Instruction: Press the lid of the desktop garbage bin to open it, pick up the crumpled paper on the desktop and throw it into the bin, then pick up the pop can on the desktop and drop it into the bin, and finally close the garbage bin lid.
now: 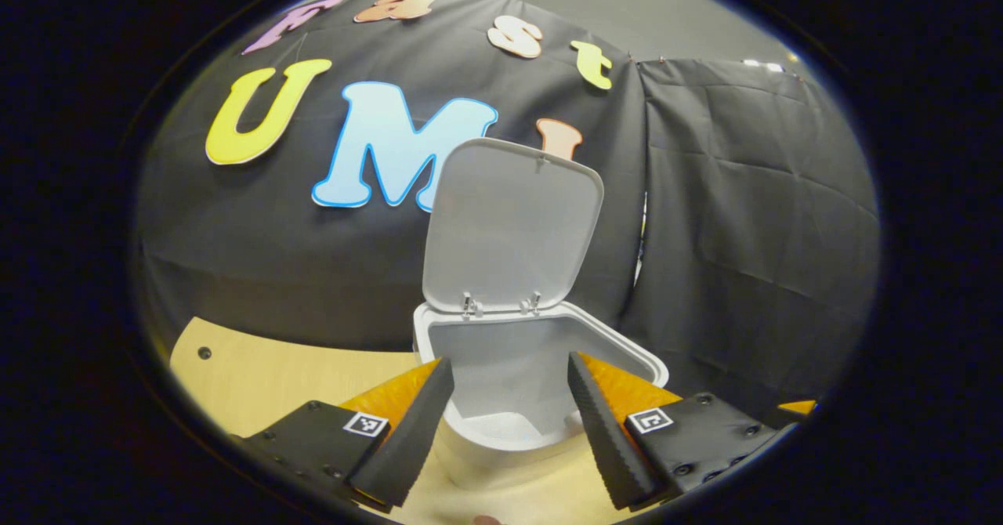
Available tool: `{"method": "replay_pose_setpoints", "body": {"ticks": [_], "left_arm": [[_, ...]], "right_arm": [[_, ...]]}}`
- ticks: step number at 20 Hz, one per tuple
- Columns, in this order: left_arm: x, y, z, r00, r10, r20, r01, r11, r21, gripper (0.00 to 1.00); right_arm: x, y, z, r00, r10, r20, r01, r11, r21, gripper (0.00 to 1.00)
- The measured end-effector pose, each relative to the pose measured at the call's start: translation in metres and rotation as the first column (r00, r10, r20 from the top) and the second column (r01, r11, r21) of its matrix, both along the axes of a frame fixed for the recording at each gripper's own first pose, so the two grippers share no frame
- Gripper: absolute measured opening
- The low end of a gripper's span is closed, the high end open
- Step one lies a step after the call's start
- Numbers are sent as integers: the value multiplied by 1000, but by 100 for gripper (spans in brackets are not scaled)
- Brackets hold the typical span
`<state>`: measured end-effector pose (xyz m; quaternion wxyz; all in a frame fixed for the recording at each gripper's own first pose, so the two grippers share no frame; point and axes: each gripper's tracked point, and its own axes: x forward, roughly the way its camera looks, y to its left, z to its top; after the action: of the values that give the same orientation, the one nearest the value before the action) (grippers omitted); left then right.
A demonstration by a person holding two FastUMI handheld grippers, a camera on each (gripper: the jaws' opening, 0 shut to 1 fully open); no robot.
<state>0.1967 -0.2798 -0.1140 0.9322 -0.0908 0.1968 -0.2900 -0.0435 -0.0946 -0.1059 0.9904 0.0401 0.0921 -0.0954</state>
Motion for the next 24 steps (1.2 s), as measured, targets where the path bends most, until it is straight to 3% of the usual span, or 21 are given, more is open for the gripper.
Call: {"method": "replay_pose_setpoints", "body": {"ticks": [1, 2, 10, 14, 15, 18, 19, 21, 22, 24], "left_arm": [[-1, 2, 0, 1000, 6, -4, -6, 1000, -6, 95], [-3, 5, 2, 1000, 13, -3, -13, 1000, -9, 100], [-22, 50, 27, 992, 71, 101, -74, 997, 31, 100], [-36, 79, 43, 982, 109, 152, -115, 993, 37, 100], [-39, 87, 46, 979, 122, 162, -131, 990, 44, 95], [-49, 108, 51, 970, 157, 183, -169, 984, 56, 95], [-53, 115, 54, 967, 169, 190, -183, 982, 56, 100], [-59, 126, 58, 961, 192, 200, -207, 977, 56, 95], [-62, 131, 58, 958, 203, 203, -218, 974, 57, 100], [-69, 141, 60, 953, 222, 208, -239, 969, 57, 100]], "right_arm": [[1, 3, 1, 1000, 12, 2, -12, 1000, 0, 94], [3, 7, 1, 1000, 23, 4, -23, 1000, -3, 94], [12, 54, -3, 986, 167, 4, -167, 986, 21, 95], [14, 89, -12, 965, 262, -13, -260, 963, 64, 95], [13, 97, -15, 959, 282, -18, -280, 957, 79, 95], [14, 117, -26, 942, 332, -45, -325, 938, 118, 95], [13, 122, -30, 937, 345, -53, -336, 933, 126, 95], [13, 130, -37, 928, 365, -71, -353, 925, 140, 95], [12, 134, -42, 923, 376, -80, -362, 921, 148, 95], [10, 145, -50, 911, 401, -98, -383, 910, 160, 95]]}}
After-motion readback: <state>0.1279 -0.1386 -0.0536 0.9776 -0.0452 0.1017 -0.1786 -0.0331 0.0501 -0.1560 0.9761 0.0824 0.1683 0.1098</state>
